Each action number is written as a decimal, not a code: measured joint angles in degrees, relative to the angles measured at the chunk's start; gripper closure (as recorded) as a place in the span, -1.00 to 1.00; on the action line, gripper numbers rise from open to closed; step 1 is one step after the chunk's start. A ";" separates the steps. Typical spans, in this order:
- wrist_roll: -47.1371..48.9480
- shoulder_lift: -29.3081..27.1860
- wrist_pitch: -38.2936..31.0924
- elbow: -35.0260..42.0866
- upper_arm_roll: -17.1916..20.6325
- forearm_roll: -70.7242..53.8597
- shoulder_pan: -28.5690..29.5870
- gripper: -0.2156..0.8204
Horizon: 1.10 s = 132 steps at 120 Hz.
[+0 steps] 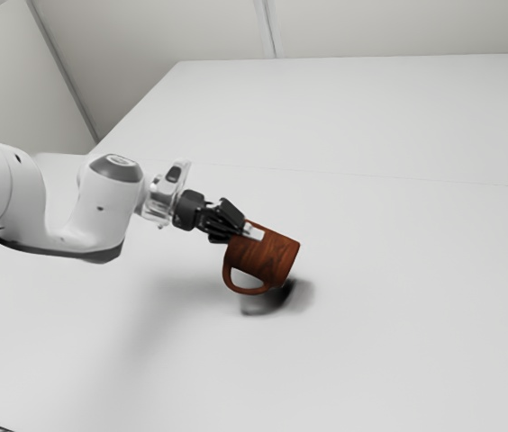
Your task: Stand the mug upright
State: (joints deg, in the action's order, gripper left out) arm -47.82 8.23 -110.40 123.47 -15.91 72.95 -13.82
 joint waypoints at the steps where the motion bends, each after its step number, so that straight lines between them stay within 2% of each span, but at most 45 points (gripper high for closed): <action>1: 0.15 -0.17 -0.20 -0.03 -0.02 -0.41 -0.01 0.93; 15: 3.76 -2.96 -3.08 -0.79 -0.21 -9.36 -0.55 0.93; 42: 13.14 -5.61 -11.16 -0.91 -0.32 -29.43 -4.07 0.93; 62: 22.20 -7.06 -14.42 -1.24 -0.37 -45.09 -6.26 0.93; 103: 39.30 -6.52 -16.32 -1.13 -0.36 -63.53 -8.50 0.93; 132: 48.30 -4.57 -16.46 -1.58 -0.38 -69.38 -8.86 0.93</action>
State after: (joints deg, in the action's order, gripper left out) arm 0.47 3.66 -126.86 121.89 -16.29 3.56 -22.68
